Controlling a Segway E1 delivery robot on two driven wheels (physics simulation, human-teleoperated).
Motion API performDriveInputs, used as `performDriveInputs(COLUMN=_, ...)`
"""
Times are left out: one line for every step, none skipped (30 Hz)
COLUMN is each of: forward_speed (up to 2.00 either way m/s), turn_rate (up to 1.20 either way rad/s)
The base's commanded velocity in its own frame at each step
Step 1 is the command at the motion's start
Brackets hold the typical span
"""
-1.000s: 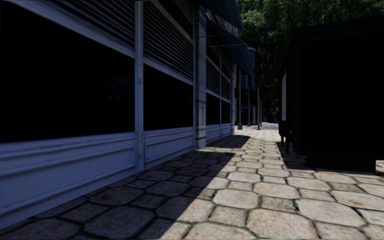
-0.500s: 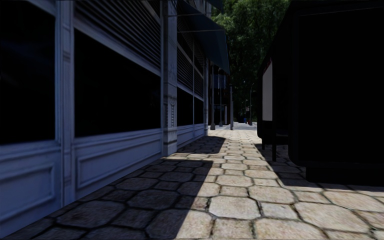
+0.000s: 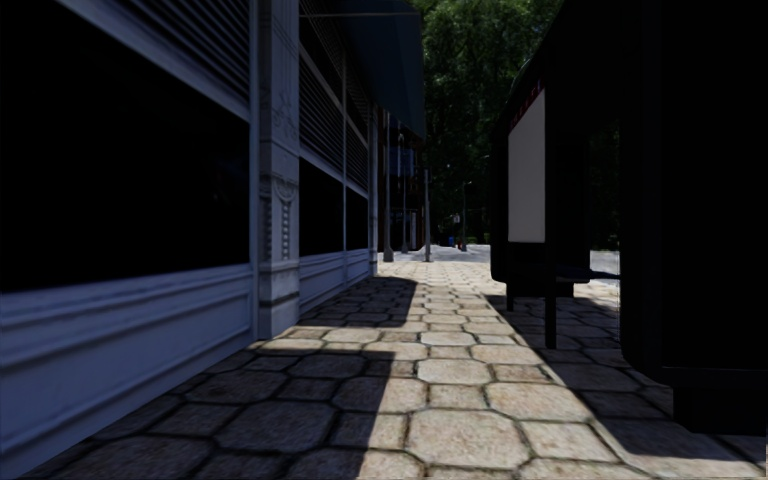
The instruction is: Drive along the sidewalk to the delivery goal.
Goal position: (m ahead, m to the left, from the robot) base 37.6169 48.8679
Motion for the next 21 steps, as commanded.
performDriveInputs(forward_speed=2.0, turn_rate=-0.24)
performDriveInputs(forward_speed=2.0, turn_rate=-0.24)
performDriveInputs(forward_speed=2.0, turn_rate=-0.24)
performDriveInputs(forward_speed=2.0, turn_rate=-0.24)
performDriveInputs(forward_speed=2.0, turn_rate=-0.24)
performDriveInputs(forward_speed=2.0, turn_rate=-0.24)
performDriveInputs(forward_speed=2.0, turn_rate=-0.24)
performDriveInputs(forward_speed=2.0, turn_rate=-0.24)
performDriveInputs(forward_speed=2.0, turn_rate=-0.24)
performDriveInputs(forward_speed=2.0, turn_rate=-0.24)
performDriveInputs(forward_speed=2.0, turn_rate=-0.24)
performDriveInputs(forward_speed=2.0, turn_rate=-0.24)
performDriveInputs(forward_speed=2.0, turn_rate=-0.24)
performDriveInputs(forward_speed=2.0, turn_rate=-0.24)
performDriveInputs(forward_speed=2.0, turn_rate=-0.24)
performDriveInputs(forward_speed=2.0, turn_rate=-0.24)
performDriveInputs(forward_speed=2.0, turn_rate=-0.25)
performDriveInputs(forward_speed=2.0, turn_rate=-0.28)
performDriveInputs(forward_speed=2.0, turn_rate=-0.28)
performDriveInputs(forward_speed=2.0, turn_rate=-0.3)
performDriveInputs(forward_speed=2.0, turn_rate=-0.3)
